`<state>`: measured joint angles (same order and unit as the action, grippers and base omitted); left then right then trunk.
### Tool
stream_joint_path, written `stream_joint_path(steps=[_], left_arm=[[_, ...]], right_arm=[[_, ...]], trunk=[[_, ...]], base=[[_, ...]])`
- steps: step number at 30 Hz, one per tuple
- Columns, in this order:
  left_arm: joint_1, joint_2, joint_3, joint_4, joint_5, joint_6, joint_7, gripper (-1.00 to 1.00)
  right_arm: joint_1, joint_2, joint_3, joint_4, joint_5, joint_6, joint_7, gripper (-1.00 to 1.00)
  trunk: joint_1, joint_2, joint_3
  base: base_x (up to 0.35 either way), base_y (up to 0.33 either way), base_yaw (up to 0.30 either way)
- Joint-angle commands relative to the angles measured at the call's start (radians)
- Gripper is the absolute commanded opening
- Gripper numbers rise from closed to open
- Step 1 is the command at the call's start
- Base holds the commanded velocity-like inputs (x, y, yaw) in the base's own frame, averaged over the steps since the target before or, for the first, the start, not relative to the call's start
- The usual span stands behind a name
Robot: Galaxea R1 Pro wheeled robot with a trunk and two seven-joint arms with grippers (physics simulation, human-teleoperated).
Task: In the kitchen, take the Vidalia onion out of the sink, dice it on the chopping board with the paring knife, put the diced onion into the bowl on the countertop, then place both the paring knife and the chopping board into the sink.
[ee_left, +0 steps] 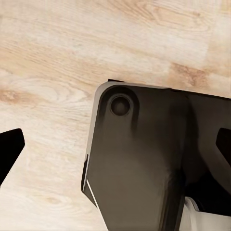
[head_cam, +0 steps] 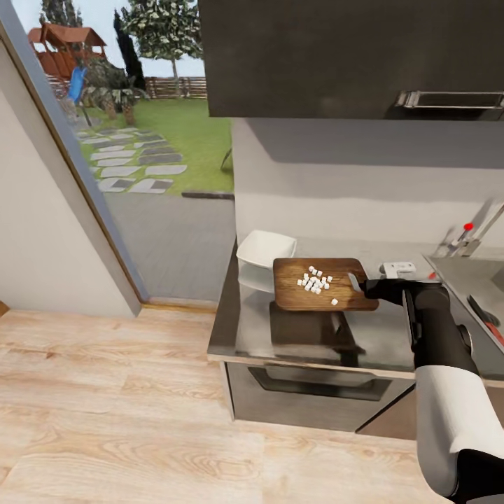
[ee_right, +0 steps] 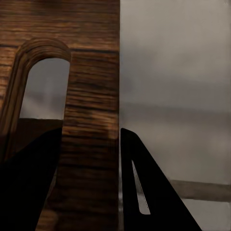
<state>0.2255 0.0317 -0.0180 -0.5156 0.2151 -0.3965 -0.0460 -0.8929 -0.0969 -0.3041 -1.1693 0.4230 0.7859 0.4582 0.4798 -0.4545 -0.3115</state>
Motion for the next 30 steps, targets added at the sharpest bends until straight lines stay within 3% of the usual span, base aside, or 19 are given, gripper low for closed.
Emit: stream_joint_path(steps=[1,14,30], left_arm=[[0.001,0.000,-0.002,-0.001,0.010,-0.001,-0.005,1.00],[0.000,0.000,-0.002,-0.001,0.010,-0.001,-0.005,1.00],[0.000,0.000,-0.002,0.000,0.010,-0.001,-0.005,1.00]], right_arm=[[-0.001,0.000,-0.001,-0.001,0.010,0.003,0.010,-1.00],[-0.001,0.000,-0.001,-0.001,0.010,0.003,0.010,-1.00],[-0.001,0.000,-0.001,-0.001,0.010,0.003,0.009,-1.00]], trunk=[[0.001,-0.002,-0.001],[0.001,-0.002,-0.001],[0.001,-0.002,-0.001]], base=[[0.179,0.000,0.000],[0.164,0.016,0.000],[0.277,0.118,0.000]])
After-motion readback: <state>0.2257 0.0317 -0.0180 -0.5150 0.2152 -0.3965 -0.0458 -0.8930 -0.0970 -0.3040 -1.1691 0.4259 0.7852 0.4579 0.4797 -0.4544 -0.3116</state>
